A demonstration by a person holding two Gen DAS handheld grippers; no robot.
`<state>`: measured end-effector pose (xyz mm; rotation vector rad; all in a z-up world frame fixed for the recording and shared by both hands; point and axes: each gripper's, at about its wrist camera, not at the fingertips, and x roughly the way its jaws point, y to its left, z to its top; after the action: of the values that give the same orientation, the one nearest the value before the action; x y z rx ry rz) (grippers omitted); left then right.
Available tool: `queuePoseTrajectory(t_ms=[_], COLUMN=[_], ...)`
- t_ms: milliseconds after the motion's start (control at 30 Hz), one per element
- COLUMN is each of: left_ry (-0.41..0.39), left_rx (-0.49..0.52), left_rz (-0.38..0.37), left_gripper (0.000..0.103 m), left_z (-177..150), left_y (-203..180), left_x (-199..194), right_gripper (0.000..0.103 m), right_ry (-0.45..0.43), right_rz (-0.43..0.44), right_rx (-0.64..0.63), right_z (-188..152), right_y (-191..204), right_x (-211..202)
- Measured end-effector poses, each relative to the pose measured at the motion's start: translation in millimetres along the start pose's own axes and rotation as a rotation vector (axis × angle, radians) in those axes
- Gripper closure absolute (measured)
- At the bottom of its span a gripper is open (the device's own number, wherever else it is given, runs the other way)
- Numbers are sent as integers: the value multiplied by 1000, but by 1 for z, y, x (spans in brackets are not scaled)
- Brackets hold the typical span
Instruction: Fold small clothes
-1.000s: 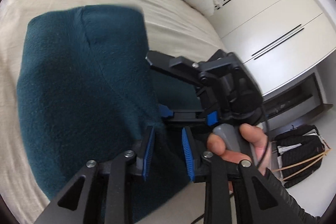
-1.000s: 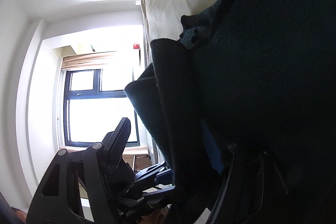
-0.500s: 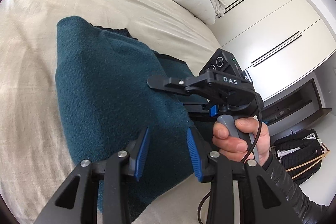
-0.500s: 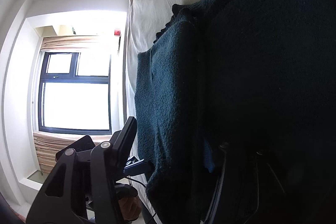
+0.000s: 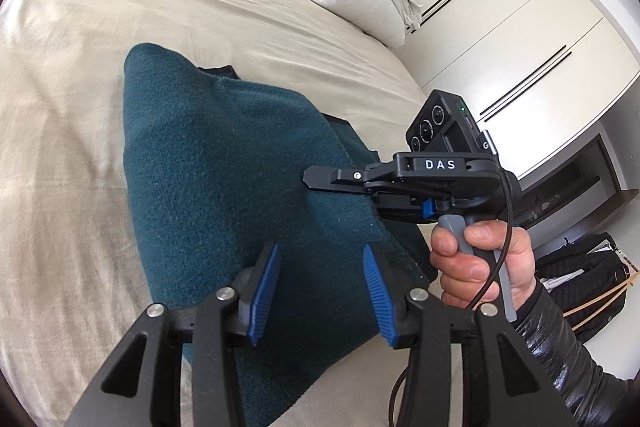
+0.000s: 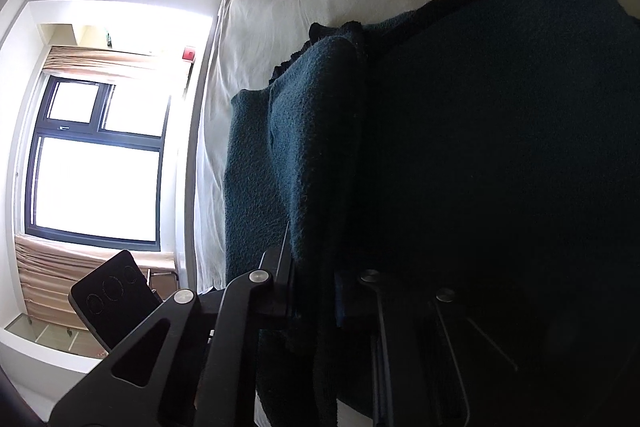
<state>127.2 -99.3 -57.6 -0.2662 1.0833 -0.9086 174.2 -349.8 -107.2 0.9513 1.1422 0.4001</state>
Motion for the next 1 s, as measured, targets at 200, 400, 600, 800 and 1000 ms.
queuePoseTrajectory(t_ms=[200, 400, 600, 800, 1000], left_ry=[-5, -4, 9, 2, -28], left_rx=[74, 89, 80, 129, 172], left_rz=[-1, 21, 29, 80, 140], left_gripper=[51, 51, 51, 51, 51], left_z=[5, 11, 14, 18, 27], left_y=[-18, -25, -24, -36, -39], left_x=[9, 21, 39, 57, 62], right_gripper=[91, 91, 91, 91, 92], right_ry=[-37, -70, -95, -100, -108], right_rz=[-11, -20, -29, -41, -55], right_rx=[12, 23, 31, 42, 40], right_z=[-1, -1, -1, -5, -6], right_y=[-15, -25, -33, -38, -39], right_x=[-33, -59, -75, -89, -96])
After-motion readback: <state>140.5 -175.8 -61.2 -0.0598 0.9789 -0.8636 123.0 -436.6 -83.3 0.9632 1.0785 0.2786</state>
